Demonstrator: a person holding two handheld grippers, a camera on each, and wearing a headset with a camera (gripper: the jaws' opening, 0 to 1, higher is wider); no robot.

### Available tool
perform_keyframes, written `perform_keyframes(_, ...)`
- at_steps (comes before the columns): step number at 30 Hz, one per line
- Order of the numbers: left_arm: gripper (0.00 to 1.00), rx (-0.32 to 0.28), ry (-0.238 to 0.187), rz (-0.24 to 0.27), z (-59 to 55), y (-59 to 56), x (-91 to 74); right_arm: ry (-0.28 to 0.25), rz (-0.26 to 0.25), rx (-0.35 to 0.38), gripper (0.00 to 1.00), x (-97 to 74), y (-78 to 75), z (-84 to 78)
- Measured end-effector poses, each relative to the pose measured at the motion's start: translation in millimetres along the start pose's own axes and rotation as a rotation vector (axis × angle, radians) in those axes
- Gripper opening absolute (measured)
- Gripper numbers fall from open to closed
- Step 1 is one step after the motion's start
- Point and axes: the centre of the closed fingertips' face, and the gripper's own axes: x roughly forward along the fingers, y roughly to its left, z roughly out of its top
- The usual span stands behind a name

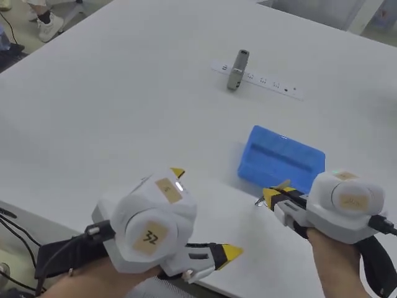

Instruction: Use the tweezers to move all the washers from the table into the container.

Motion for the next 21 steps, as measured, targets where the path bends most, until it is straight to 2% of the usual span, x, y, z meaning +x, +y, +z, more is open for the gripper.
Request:
perform_keyframes(4,0.9,0.002,0.005,0.004,-0.8,0.7,-0.1,0.001,0.003,0.013,0.02,-3.2,-0.7,6.1)
perform_keyframes(12,0.9,-0.001,0.007,0.006,-0.7,1.2,-0.3,-0.087,0.013,0.067,0.02,-22.6,-5.2,41.0)
perform_keyframes(15,0.9,-0.008,-0.004,-0.001,1.4,-0.1,-0.8,-0.118,0.012,0.08,0.02,-30.8,-5.6,53.9)
perform_keyframes(21,0.9,-0.021,-0.016,-0.006,3.3,-0.4,-1.4,-0.143,-0.014,0.076,0.02,-36.0,-14.1,65.1)
